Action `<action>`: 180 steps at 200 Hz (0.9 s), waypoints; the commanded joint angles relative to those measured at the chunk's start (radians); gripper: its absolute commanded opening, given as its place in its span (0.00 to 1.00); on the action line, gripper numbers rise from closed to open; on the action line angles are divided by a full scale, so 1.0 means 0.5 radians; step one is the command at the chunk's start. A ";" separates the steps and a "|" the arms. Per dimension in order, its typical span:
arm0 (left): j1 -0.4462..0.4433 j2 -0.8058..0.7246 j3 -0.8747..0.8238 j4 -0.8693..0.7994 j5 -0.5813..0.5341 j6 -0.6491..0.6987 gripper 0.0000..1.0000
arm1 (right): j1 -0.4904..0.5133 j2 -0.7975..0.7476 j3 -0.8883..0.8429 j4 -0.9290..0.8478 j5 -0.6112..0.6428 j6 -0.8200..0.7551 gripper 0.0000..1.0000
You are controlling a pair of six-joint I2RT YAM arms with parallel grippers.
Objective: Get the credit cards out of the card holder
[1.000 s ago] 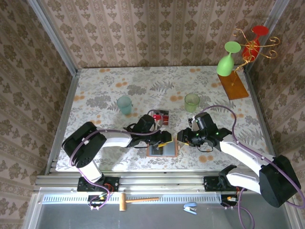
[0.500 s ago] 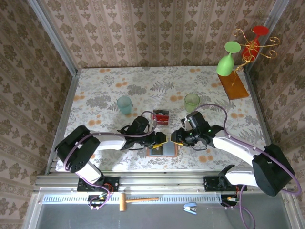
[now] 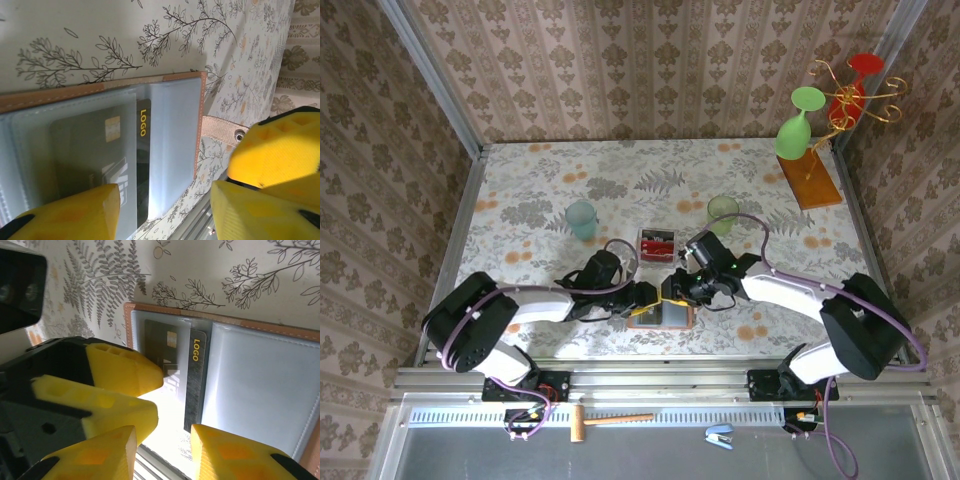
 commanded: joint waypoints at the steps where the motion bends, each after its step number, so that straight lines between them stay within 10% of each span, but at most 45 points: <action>1: 0.017 -0.076 -0.047 0.010 -0.041 0.027 0.49 | 0.038 0.072 0.072 -0.037 0.023 0.008 0.33; 180: 0.052 -0.197 -0.219 -0.050 -0.131 0.033 0.24 | 0.149 0.388 0.202 -0.024 0.038 0.022 0.23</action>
